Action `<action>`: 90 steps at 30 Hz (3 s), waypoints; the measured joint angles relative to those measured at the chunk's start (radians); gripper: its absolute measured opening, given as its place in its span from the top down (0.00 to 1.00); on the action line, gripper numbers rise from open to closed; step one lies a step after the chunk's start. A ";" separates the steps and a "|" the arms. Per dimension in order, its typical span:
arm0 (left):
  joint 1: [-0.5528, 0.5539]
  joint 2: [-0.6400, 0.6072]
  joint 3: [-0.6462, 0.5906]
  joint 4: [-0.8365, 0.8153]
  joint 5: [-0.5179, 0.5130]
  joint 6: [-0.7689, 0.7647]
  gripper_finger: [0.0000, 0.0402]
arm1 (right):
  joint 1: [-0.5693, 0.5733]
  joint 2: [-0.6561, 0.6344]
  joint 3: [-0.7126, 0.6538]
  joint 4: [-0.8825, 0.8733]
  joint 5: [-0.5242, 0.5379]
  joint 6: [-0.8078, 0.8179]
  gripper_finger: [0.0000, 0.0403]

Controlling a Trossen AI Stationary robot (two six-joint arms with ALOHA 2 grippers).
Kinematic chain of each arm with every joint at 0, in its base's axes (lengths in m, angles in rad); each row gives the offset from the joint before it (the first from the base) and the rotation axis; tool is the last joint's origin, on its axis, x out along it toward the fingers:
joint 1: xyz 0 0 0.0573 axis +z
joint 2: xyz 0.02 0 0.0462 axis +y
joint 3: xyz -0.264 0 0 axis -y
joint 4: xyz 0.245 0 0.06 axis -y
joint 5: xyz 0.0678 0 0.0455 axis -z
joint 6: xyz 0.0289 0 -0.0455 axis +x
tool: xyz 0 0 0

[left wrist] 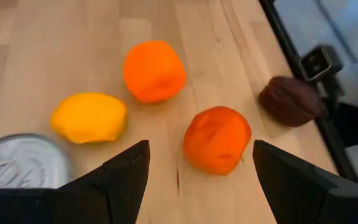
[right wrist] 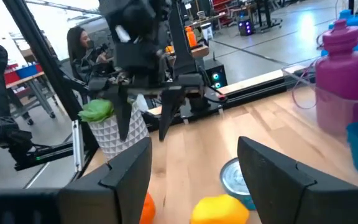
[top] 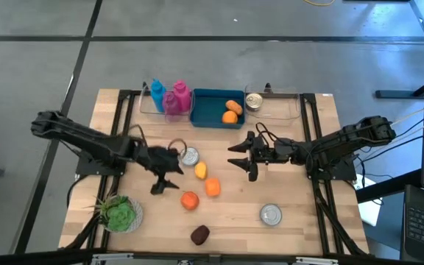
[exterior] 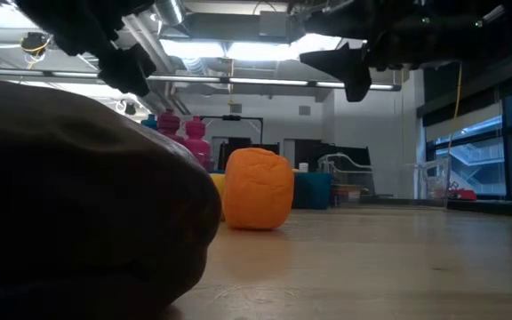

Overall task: Pick & Place Food Item
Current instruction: Put the left orange into the blue bin

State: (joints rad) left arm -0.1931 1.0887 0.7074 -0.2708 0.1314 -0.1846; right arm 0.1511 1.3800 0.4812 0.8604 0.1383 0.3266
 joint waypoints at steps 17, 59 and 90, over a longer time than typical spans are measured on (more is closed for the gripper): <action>-0.227 0.261 0.057 0.166 -0.147 0.006 0.32 | 0.072 0.000 0.000 -0.003 0.053 0.032 0.41; -0.177 0.517 0.171 0.073 -0.041 0.075 0.55 | 0.116 0.000 0.000 -0.015 0.056 0.032 0.41; -0.157 0.265 0.430 -0.308 -0.593 0.280 0.60 | 0.115 0.000 -0.001 0.009 0.113 0.033 0.41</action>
State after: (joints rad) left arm -0.3505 1.3534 1.1370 -0.5789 -0.4616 0.0949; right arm 0.2665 1.3800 0.4805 0.8690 0.2517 0.3595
